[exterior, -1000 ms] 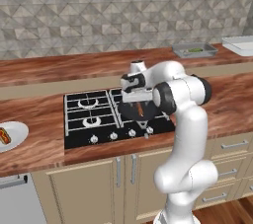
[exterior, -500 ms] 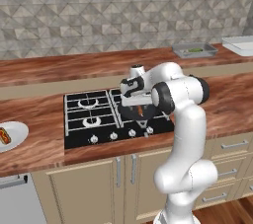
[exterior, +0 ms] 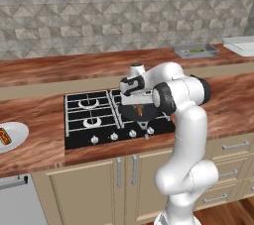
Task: Place the cold items (mushroom and cucumber) from the fridge in one tupperware on the dining counter. Place the warm items (kebab skewer and hot dog) in the stove area in another tupperware.
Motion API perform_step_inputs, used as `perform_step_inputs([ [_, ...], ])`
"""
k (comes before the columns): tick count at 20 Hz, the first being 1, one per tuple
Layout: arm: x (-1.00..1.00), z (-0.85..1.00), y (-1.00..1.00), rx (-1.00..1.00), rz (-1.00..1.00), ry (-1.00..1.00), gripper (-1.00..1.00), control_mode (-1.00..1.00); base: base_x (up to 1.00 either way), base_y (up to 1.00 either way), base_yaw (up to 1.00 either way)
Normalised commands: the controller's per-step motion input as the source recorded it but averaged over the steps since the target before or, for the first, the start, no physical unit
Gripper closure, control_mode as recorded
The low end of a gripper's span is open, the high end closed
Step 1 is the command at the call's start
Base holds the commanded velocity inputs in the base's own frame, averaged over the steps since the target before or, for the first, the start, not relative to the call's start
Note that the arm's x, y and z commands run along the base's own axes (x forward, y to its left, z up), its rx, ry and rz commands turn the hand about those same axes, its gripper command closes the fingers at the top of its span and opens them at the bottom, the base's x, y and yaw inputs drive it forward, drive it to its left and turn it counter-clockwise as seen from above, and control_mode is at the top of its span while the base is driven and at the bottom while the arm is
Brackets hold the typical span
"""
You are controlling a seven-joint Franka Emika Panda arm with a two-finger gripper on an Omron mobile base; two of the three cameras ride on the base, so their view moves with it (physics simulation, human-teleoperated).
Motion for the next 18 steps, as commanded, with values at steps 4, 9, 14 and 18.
perform_step_inputs([
  [4,0.0,0.91,0.0,0.0,-0.1,0.01,1.0,-1.0,0.0,0.0,0.0],
  [9,-0.6,0.99,-0.03,0.0,-0.09,0.0,1.0,-1.0,0.0,0.0,0.0],
  [14,-1.0,0.69,-0.4,0.04,0.0,-0.28,1.0,-1.0,0.0,0.0,0.0],
  [18,-1.0,0.58,-0.49,0.03,0.0,-0.46,1.0,-1.0,0.0,0.0,0.0],
])
